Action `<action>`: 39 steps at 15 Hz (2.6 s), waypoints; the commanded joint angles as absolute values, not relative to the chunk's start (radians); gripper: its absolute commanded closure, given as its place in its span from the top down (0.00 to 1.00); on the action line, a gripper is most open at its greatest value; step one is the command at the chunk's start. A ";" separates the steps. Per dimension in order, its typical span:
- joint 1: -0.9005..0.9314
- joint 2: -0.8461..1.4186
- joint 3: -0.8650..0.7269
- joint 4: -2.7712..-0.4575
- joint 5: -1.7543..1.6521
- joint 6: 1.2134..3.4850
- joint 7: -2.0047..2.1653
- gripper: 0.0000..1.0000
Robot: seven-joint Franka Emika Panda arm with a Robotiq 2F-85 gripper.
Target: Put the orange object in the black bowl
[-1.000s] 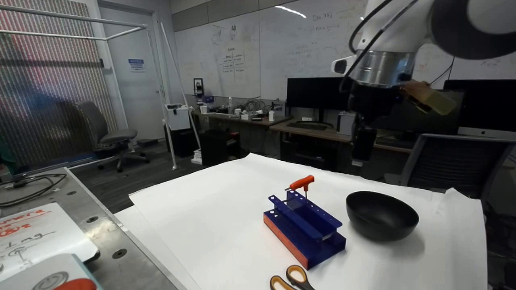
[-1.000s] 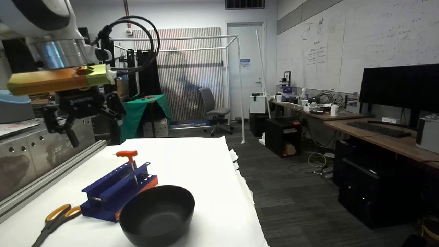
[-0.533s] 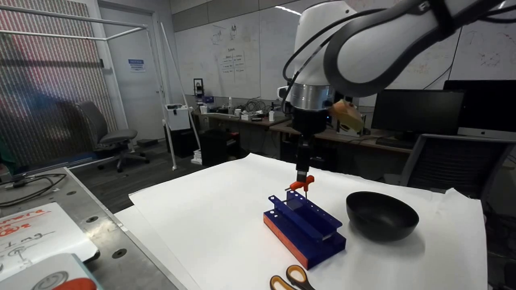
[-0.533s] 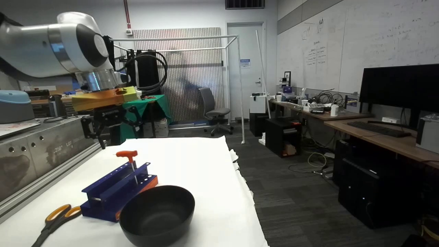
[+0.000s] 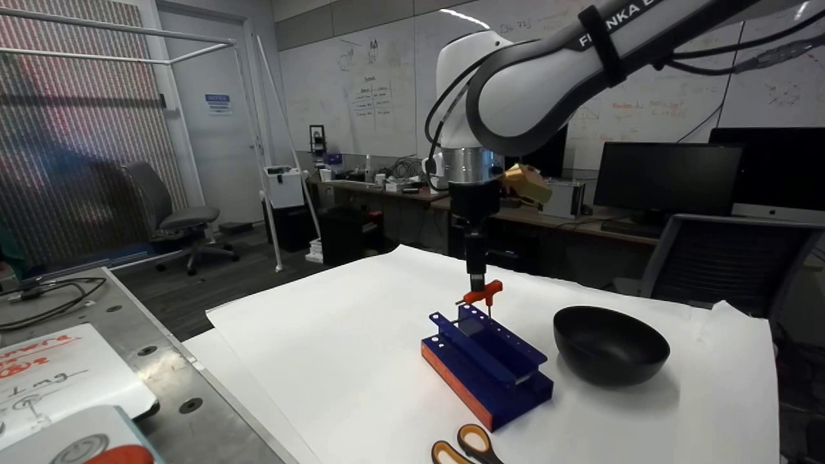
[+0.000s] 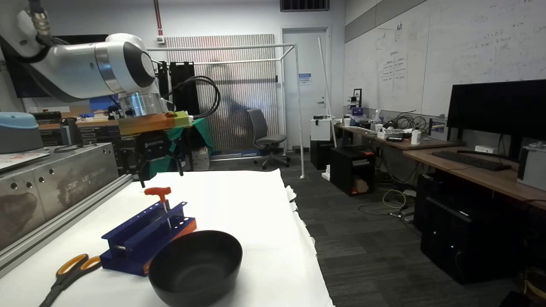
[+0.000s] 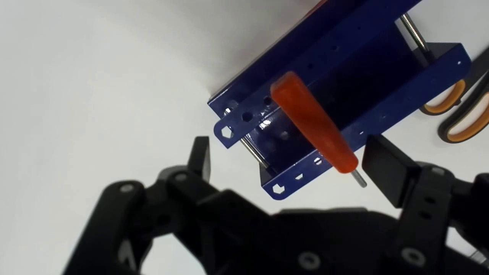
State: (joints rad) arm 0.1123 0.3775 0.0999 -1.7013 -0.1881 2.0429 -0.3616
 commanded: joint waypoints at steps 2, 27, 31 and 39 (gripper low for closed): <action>0.083 0.408 0.115 -1.657 -0.177 1.991 -0.468 1.00; 0.091 0.064 0.094 -1.830 -0.202 1.902 -0.058 0.11; 0.085 0.134 0.065 -1.830 -0.302 1.809 0.096 0.10; 0.080 0.362 0.016 -1.709 -0.234 1.472 0.248 0.11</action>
State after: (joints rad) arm 0.0805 0.2808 0.0317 -1.8059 -0.2784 1.6046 0.2100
